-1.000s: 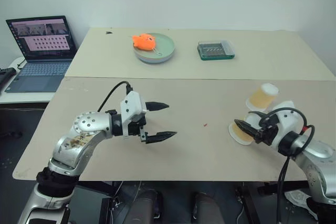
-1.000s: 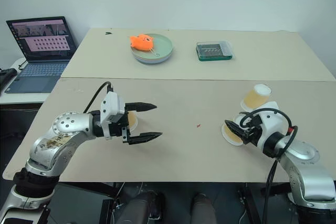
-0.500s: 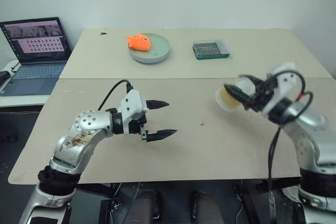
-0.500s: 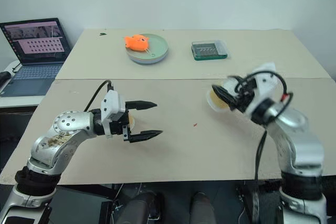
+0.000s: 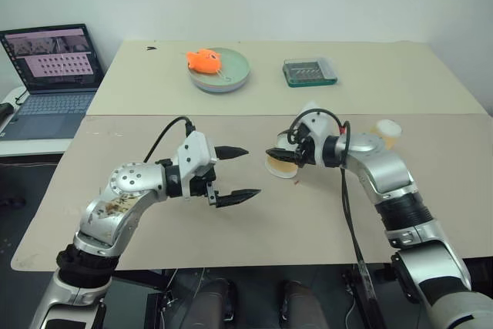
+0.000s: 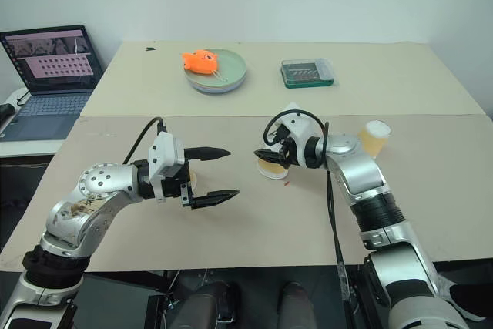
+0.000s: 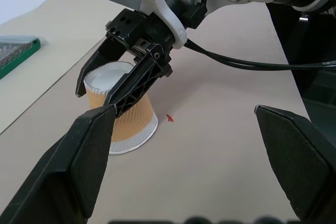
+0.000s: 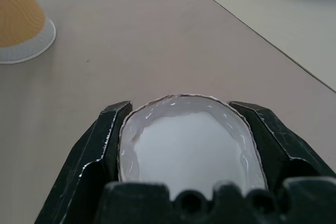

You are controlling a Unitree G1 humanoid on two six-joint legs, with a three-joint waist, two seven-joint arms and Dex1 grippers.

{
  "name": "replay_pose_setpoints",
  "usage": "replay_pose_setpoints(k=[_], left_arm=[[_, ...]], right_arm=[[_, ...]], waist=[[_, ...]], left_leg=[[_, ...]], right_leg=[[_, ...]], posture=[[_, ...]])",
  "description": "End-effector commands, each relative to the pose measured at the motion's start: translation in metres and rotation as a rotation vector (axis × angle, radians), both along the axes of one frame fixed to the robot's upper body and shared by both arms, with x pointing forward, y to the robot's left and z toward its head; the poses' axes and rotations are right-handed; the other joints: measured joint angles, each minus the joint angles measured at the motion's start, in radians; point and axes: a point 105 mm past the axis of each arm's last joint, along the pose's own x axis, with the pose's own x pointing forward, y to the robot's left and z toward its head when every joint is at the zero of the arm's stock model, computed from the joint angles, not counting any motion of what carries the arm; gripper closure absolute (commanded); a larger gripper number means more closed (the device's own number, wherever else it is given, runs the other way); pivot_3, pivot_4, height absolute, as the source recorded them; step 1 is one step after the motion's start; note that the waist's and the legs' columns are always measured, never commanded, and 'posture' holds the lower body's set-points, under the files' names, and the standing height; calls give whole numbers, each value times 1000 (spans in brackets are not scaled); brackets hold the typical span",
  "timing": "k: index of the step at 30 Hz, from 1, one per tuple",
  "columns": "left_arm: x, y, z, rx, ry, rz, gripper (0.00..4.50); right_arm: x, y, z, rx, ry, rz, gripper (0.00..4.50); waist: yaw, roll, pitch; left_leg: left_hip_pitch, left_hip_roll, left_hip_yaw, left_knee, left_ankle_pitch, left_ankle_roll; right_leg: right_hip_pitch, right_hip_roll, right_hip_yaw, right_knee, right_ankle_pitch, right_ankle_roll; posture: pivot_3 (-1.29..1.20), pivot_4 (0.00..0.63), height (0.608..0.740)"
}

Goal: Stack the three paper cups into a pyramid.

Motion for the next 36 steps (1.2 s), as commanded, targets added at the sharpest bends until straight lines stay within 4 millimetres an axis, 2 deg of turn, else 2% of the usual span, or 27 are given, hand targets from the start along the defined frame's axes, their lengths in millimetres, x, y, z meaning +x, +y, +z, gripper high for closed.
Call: replay_pose_setpoints(k=[1,10,17,19,22,30,36], left_arm=[[-4,3,11,0,-60,16,0],[-3,3,12,-4,-68,27,0],[-3,4,13,-3,-72,31,0],[-2,4,13,-2,-72,33,0],[-2,4,13,-1,-73,33,0],[0,3,13,0,-72,28,0],[2,3,13,4,-69,22,0]], right_arm=[[-8,15,17,14,-36,93,1831],[-19,40,23,36,-36,170,1831],[-17,41,16,23,-31,161,1831],[-16,39,17,24,-36,156,830],[-13,36,19,17,-54,141,53],[-21,30,45,44,-98,165,53],[-39,20,77,91,-133,178,53]], waist=[[0,0,0],[-1,0,0],[0,0,0],[-1,0,0],[-1,0,0],[-1,0,0],[1,0,0]], left_leg=[[0,0,0,0,0,-1],[0,0,0,0,-3,-6],[0,0,0,0,-3,-7],[0,0,0,0,-3,-7],[0,0,0,0,-2,-8],[0,0,0,0,-2,-8],[0,0,0,0,-2,-8]], right_leg=[[0,0,0,0,0,0],[-1,0,0,0,1,-1],[-2,0,0,0,1,-1],[-2,0,0,0,1,-1],[-2,1,0,1,1,-1],[-2,2,0,0,1,-1],[-2,2,0,0,1,-1]], posture=[[0,150,740],[0,150,740],[0,150,740],[0,150,740],[0,150,740],[0,150,740],[0,150,740]])
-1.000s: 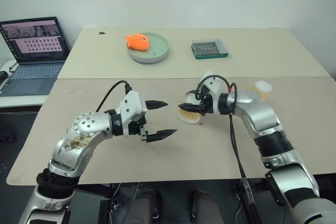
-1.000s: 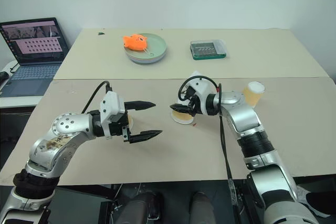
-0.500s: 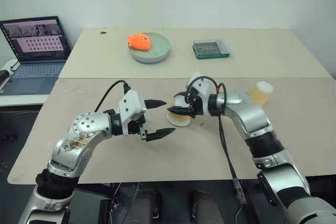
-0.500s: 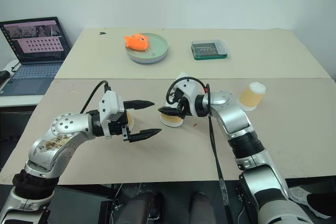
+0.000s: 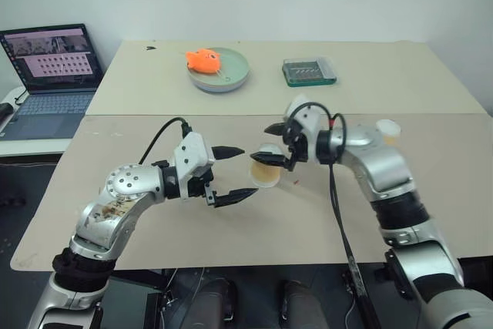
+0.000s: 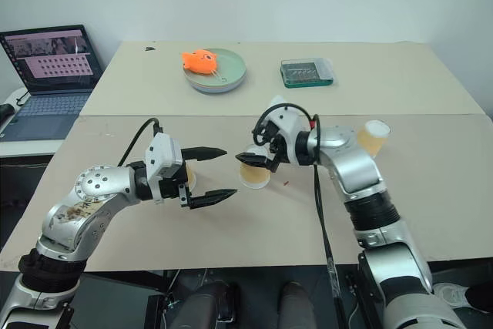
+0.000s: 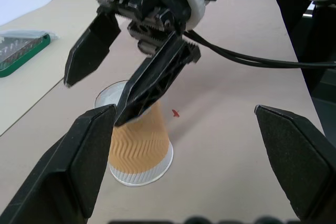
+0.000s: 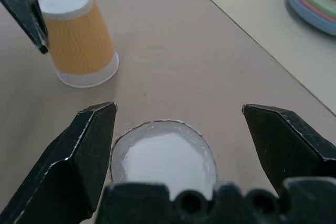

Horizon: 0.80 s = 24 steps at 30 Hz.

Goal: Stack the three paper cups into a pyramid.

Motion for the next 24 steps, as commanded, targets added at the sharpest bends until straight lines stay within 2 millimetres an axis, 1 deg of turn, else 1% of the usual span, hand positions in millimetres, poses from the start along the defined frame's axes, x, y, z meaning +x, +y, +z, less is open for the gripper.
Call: replay_pose_setpoints(k=[1,5,7,9,10,11,13,14,15,16,17,19,20,22,24], left_arm=[[0,-1,11,1,-57,-12,0],[1,0,11,5,-58,-17,0],[1,-1,11,7,-58,-20,0],[1,0,11,9,-58,-20,0],[1,1,11,9,-59,-19,0],[1,1,11,9,-59,-19,0],[1,2,11,8,-61,-15,0],[1,3,11,7,-61,-14,0],[2,3,12,5,-62,-10,0],[3,4,13,1,-63,-6,0],[4,4,14,-4,-63,-2,0],[5,4,17,-18,-60,1,0],[5,4,19,-32,-51,4,0],[5,2,21,-53,-34,4,0],[5,1,21,-51,-26,0,0]], right_arm=[[-15,-2,37,58,-72,29,53],[-29,-15,66,141,-111,-26,53],[-27,-28,82,215,-127,-113,53],[-22,-57,89,272,-158,-291,53],[-19,-72,88,296,-164,-390,53],[-18,-82,87,313,-165,-456,53],[-20,-113,64,263,-172,-657,53],[-23,-122,55,237,-174,-721,53],[-30,-135,42,256,-161,-825,53],[-36,-144,29,238,-154,-907,53],[-41,-149,18,220,-150,-971,53],[-46,-148,4,191,-146,-1005,53],[-47,-147,-3,197,-136,-1011,53],[-46,-151,-25,150,-99,-1055,53],[-45,-156,-35,117,-106,-1095,53]], waist=[[0,0,0],[1,0,0],[2,0,0],[3,0,0],[5,0,0],[7,0,0],[11,0,0],[15,-2,-1],[16,-2,-1],[17,-1,-1],[17,-1,-1],[13,-1,-1],[8,-1,-1],[-1,-1,-1],[-2,-1,-1]], left_leg=[[0,0,0,0,0,0],[0,0,0,0,0,0],[-1,0,0,0,0,0],[-1,0,0,0,-1,0],[-1,0,0,0,-1,0],[-1,0,0,0,-1,0],[-1,0,0,0,-1,0],[-1,0,0,-1,-1,0],[-1,0,0,-1,-1,0],[-1,0,0,-1,-1,0],[-2,-1,0,-2,-1,0],[-5,-1,0,-1,1,-2],[-6,-1,1,-1,2,-4],[-6,0,2,-1,2,-3],[-5,1,2,-1,2,-3]], right_leg=[[0,0,0,0,0,0],[0,0,0,0,0,0],[-1,-1,0,0,0,0],[0,-1,0,0,0,0],[0,-1,0,0,0,0],[0,-2,0,0,0,0],[-1,-3,-1,-1,0,0],[-1,-3,-1,-1,0,0],[-1,-3,-1,-1,0,0],[-1,-3,-1,-1,0,0],[-1,-3,-1,0,0,0],[-5,-3,1,2,0,0],[-7,-3,1,2,0,0],[-7,-2,1,3,1,-1],[-5,0,1,2,0,0]], posture=[[0,150,740],[0,150,740],[0,150,740],[0,150,740],[0,150,740],[0,150,740],[0,150,740],[0,150,740],[0,150,740],[0,150,740],[0,150,740],[0,150,740],[0,150,740],[0,150,740],[0,150,740]])
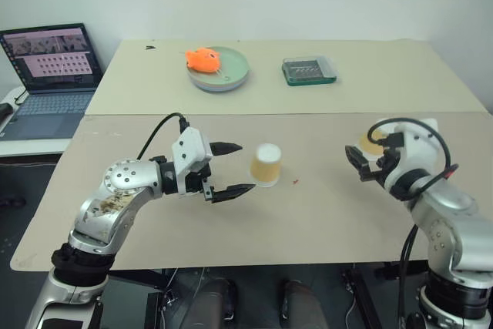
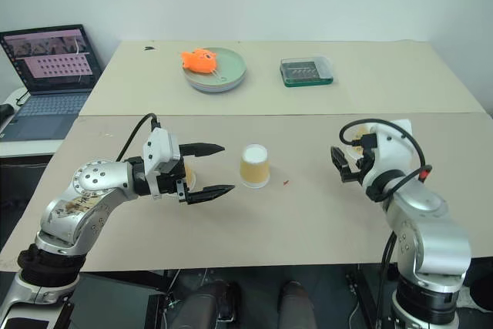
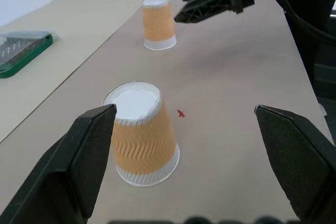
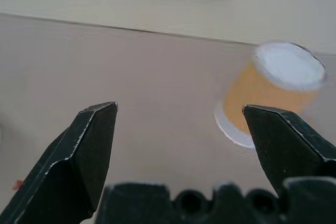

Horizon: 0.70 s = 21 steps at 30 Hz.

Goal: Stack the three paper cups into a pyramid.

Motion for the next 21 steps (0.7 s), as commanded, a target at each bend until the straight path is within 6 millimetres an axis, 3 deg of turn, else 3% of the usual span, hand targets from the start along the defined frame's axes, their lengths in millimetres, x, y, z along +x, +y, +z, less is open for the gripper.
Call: replay_pose_setpoints(k=[1,9,21], left_arm=[[-2,0,13,-29,-14,-5,0],[-5,-3,13,-44,37,-11,0],[-9,-7,13,-39,27,-9,0]], right_arm=[[1,-5,1,-53,-62,-67,53],[14,-29,3,-120,-132,-208,53],[44,-43,2,41,-185,-279,53]], waist=[[-1,0,0],[1,0,0],[0,0,0]], left_leg=[[1,1,0,0,0,0],[1,1,0,0,3,7],[1,1,0,0,4,7]], right_leg=[[1,1,0,0,-2,3],[1,2,1,-1,0,-1],[1,3,1,-1,1,-2]], posture=[[0,150,740],[0,150,740],[0,150,740]])
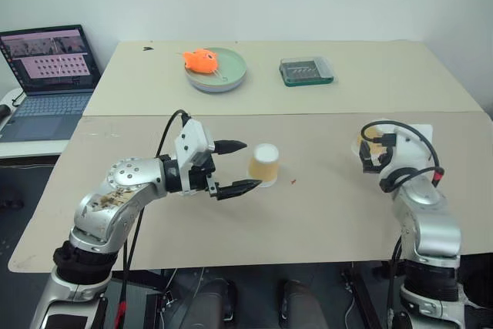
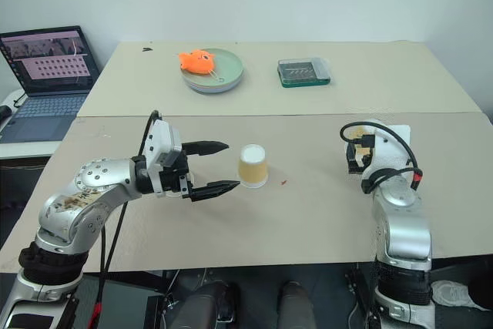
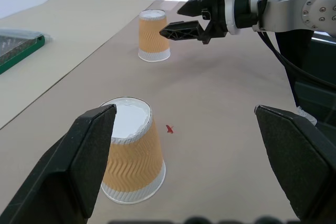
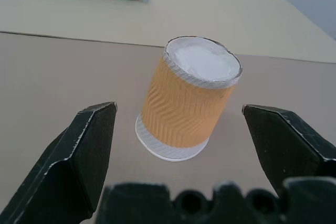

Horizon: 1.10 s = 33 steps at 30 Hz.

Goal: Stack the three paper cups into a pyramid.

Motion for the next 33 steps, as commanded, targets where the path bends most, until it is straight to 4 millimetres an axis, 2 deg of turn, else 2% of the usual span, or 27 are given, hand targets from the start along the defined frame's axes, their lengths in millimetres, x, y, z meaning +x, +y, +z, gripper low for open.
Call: replay_pose_setpoints(k=[1,15,24,33], left_arm=[[-5,-2,10,-5,-50,-10,0],[-7,0,12,-5,-61,8,0],[-7,2,11,-2,-65,28,0],[-7,5,12,0,-68,42,0]], right_arm=[[4,-8,18,103,-105,-30,53],[20,-15,15,105,-119,-61,53],[46,-24,19,128,-132,-59,53],[60,-28,13,166,-134,-49,53]], waist=[[0,0,0],[-5,0,0],[-16,0,0],[-21,0,0]], left_leg=[[0,0,0,0,0,0],[0,0,0,0,0,0],[0,0,0,0,1,1],[1,0,0,0,1,1]], right_leg=[[0,0,0,0,0,0],[0,1,0,0,0,0],[1,1,0,0,0,-1],[1,1,0,0,0,-1]], posture=[[0,150,740],[0,150,740],[0,150,740],[0,150,740]])
